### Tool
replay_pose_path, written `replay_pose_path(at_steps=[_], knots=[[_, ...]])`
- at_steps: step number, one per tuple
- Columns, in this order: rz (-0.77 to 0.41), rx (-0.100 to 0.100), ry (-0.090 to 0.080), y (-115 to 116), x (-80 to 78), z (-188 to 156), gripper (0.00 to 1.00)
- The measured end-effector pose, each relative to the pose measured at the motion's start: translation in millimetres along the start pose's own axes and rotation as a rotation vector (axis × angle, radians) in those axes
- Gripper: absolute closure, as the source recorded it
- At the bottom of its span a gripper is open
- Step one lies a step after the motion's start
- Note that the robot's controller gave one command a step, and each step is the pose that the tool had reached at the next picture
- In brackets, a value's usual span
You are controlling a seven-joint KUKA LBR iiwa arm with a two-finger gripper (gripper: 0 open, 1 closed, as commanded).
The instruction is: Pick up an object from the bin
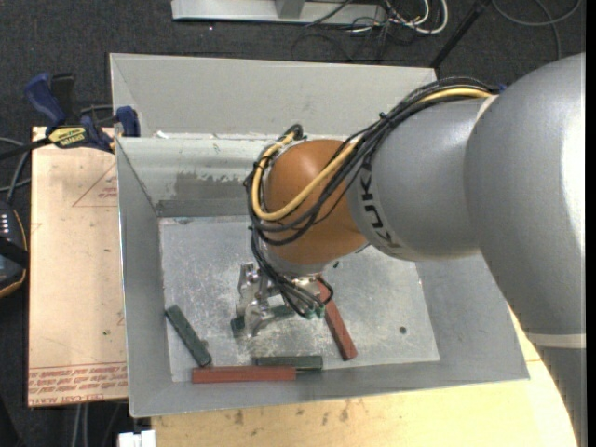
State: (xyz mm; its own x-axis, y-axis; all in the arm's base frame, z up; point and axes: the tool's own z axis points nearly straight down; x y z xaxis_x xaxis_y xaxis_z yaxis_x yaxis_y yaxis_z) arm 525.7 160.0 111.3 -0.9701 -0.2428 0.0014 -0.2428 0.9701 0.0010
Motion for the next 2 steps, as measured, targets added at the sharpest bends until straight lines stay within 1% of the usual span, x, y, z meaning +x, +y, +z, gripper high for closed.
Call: replay_pose_path(at_steps=[1,2], knots=[[0.008,0.000,-0.002,0.2,10.7,-21.7,1.00],[0.042,0.000,0.003,-4.6,17.6,-81.0,1.00]])
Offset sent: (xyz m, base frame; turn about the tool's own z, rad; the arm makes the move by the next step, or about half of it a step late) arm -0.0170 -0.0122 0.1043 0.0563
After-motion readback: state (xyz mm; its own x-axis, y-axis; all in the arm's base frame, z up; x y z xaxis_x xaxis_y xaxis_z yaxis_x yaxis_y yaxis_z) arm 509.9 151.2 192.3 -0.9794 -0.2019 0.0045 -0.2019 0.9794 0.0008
